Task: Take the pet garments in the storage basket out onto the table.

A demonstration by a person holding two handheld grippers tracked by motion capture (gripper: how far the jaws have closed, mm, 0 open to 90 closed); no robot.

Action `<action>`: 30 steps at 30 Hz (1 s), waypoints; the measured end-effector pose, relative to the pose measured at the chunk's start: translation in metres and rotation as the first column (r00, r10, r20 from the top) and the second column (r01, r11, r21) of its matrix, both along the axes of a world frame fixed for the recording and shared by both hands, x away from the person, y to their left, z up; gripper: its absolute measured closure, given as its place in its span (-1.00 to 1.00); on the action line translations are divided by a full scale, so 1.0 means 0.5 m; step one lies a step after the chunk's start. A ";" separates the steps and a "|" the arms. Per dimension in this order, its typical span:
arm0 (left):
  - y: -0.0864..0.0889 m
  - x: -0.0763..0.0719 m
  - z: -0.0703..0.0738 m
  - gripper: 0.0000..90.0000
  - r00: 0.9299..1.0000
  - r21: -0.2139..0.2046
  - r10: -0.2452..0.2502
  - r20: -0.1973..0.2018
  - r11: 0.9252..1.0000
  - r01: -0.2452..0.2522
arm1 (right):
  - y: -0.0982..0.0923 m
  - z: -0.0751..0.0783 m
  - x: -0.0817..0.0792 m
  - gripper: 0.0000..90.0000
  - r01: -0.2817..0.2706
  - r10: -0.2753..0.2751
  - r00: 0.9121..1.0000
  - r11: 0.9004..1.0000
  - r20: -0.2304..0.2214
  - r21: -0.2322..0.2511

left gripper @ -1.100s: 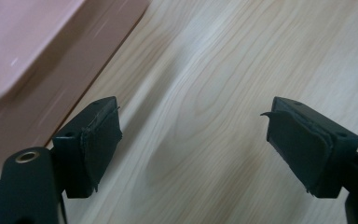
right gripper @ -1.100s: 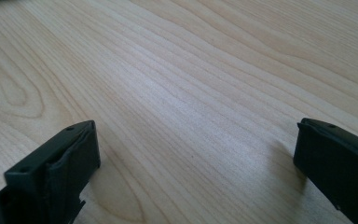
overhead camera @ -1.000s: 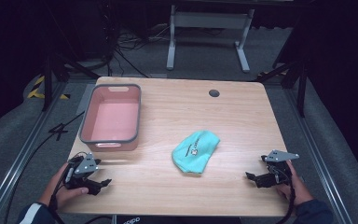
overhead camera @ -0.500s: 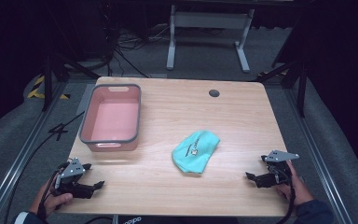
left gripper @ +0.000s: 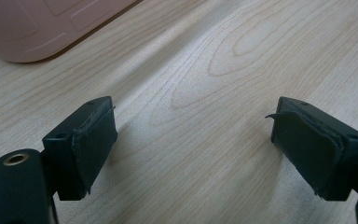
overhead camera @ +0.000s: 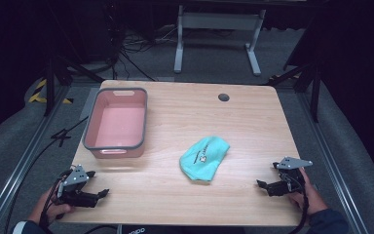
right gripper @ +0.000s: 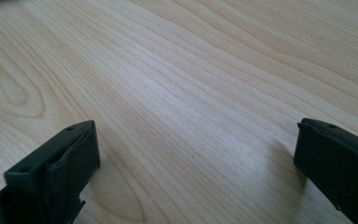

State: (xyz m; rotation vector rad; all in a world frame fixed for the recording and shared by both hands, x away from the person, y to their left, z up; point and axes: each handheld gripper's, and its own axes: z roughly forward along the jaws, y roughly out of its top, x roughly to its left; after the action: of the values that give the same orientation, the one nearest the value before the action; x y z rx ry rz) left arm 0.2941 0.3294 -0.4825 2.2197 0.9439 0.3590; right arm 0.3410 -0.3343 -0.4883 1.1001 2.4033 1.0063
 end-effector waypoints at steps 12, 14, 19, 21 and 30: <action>0.000 0.001 0.001 -0.72 1.000 0.007 0.005 0.001 1.000 -0.005 | 0.000 0.000 0.000 -0.99 -0.001 0.001 1.000 1.000 0.001 0.000; -0.001 0.001 0.000 -0.73 1.000 0.003 0.007 0.003 1.000 -0.007 | 0.000 0.000 0.000 -0.99 -0.001 0.001 1.000 1.000 0.001 0.000; -0.001 0.001 0.000 -0.74 1.000 0.005 0.009 0.002 1.000 -0.009 | 0.000 0.000 0.000 -0.99 0.000 0.000 1.000 1.000 0.002 0.000; -0.001 0.001 0.000 -0.74 1.000 0.006 0.008 0.003 1.000 -0.008 | 0.000 0.000 0.000 -0.99 0.000 0.000 1.000 1.000 0.002 0.001; -0.004 0.001 0.000 -0.75 1.000 0.006 0.011 -0.001 1.000 -0.011 | 0.000 0.000 0.000 -0.99 -0.001 0.001 1.000 1.000 0.001 0.000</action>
State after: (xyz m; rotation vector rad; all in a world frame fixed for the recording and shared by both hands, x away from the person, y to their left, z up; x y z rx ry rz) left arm 0.2948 0.3276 -0.4828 2.2209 0.9565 0.3664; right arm 0.3410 -0.3343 -0.4884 1.0985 2.4029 1.0070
